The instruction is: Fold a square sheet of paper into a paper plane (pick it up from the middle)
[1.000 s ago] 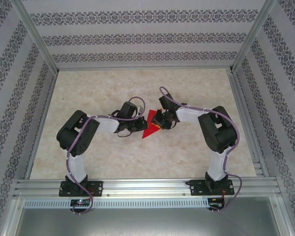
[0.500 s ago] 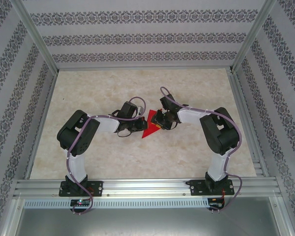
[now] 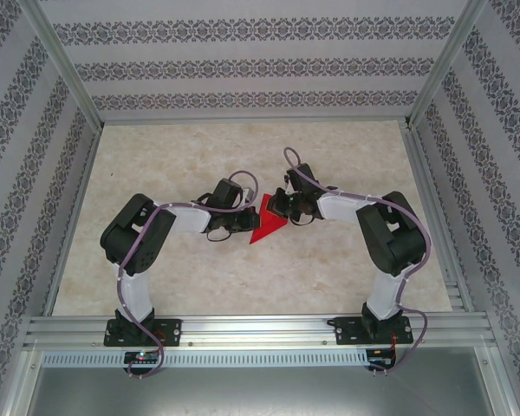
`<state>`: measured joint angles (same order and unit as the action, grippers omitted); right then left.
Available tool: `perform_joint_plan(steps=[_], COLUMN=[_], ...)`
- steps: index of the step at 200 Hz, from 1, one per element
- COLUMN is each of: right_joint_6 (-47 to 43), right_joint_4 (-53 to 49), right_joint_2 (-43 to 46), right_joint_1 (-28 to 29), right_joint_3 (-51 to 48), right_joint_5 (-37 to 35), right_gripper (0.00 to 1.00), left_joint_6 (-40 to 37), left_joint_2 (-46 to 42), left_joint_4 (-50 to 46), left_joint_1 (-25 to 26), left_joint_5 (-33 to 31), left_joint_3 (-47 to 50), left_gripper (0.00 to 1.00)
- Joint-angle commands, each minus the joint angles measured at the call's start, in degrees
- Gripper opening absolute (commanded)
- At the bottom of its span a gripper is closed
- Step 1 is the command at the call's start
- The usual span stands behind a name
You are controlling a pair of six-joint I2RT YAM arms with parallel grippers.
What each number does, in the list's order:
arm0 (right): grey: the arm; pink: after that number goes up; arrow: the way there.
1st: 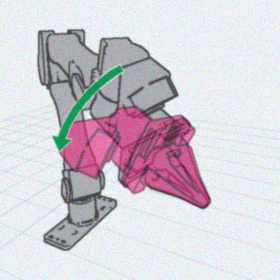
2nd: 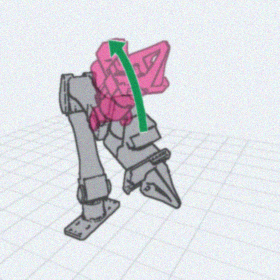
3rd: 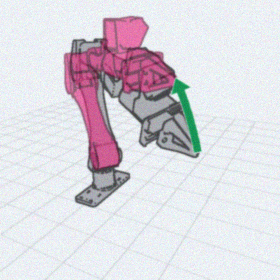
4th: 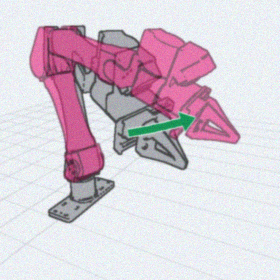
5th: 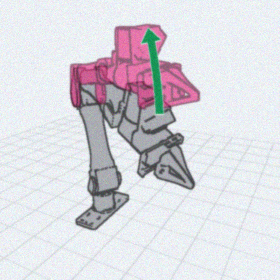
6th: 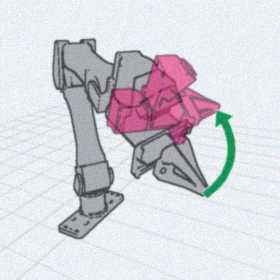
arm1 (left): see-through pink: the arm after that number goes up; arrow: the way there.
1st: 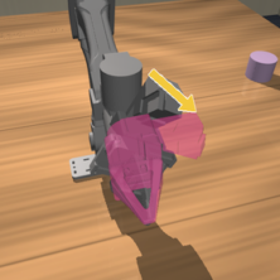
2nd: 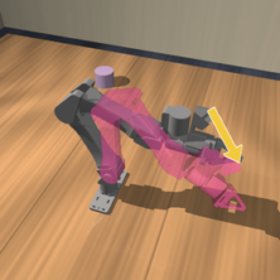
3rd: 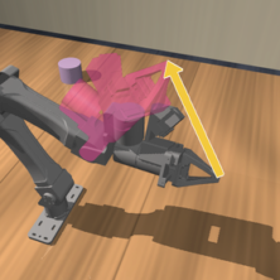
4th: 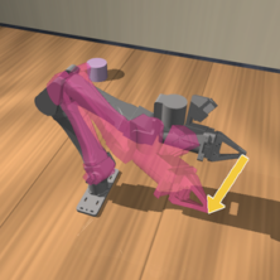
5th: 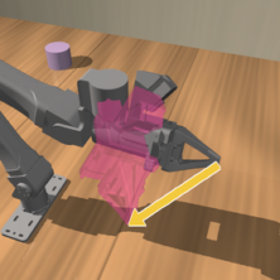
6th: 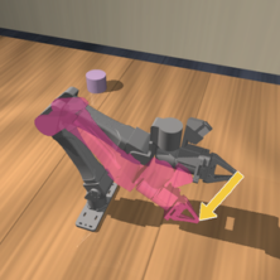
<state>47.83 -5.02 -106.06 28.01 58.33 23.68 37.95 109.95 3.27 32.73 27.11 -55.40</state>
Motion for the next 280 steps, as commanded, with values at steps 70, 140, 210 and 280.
perform_joint_plan(steps=[70,140,210,280], right_joint_6=[-6.1,-14.6,-19.5,-18.6], right_joint_4=[1.3,-1.2,0.9,0.9], right_joint_2=[-5.3,-7.4,-4.9,-6.6], right_joint_1=[-0.5,-3.9,-0.6,-7.6], right_joint_3=[-0.4,0.6,0.8,2.3], right_joint_5=[4.2,3.2,5.8,2.1], right_gripper=[0.05,0.04,0.05,0.04], left_joint_6=[0.0,-0.5,-0.9,-2.5], left_joint_2=[1.5,0.9,0.7,0.9], left_joint_4=[-9.7,-14.0,-15.0,-16.8], left_joint_1=[-0.1,-0.1,-0.1,-0.1], left_joint_5=[-3.3,-5.4,-6.0,-6.1], left_joint_3=[1.3,0.9,0.9,1.1], left_gripper=[0.00,0.00,0.00,0.00])
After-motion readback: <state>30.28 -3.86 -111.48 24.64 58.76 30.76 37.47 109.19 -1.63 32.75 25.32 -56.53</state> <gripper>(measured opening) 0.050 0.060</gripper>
